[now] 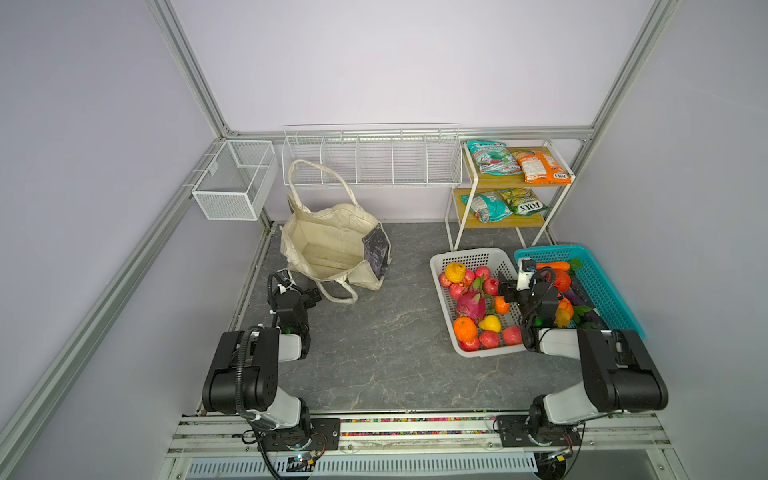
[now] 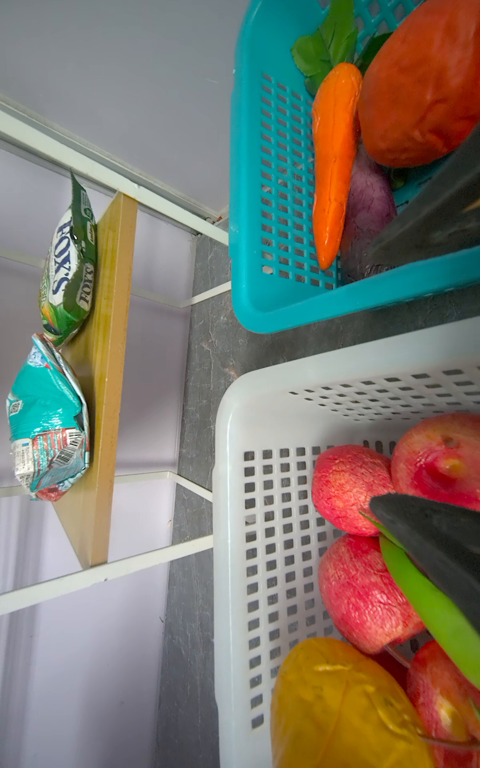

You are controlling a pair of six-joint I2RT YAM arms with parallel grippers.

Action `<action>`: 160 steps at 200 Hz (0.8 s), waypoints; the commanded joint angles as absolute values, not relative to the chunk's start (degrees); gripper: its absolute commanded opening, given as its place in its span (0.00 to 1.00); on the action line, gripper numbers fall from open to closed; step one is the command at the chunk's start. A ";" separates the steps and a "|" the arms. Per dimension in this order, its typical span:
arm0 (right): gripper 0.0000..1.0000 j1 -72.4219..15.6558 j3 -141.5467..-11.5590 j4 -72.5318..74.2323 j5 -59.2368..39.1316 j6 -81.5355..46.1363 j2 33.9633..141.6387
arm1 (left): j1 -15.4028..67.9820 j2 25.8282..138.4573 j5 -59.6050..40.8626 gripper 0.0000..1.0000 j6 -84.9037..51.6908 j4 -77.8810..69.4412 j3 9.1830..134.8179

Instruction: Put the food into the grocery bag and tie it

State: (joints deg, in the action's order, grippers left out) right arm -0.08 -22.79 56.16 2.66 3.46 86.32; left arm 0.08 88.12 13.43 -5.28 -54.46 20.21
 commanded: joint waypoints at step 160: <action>0.95 -1.14 -45.14 -5.29 10.97 -19.71 64.06 | 0.37 47.67 33.09 0.91 -24.37 7.31 35.49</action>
State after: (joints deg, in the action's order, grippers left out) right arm -0.34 -38.83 17.63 6.87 -6.96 69.14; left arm 0.19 57.93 23.09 -12.80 -21.21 29.15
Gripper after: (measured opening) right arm 0.944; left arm 0.898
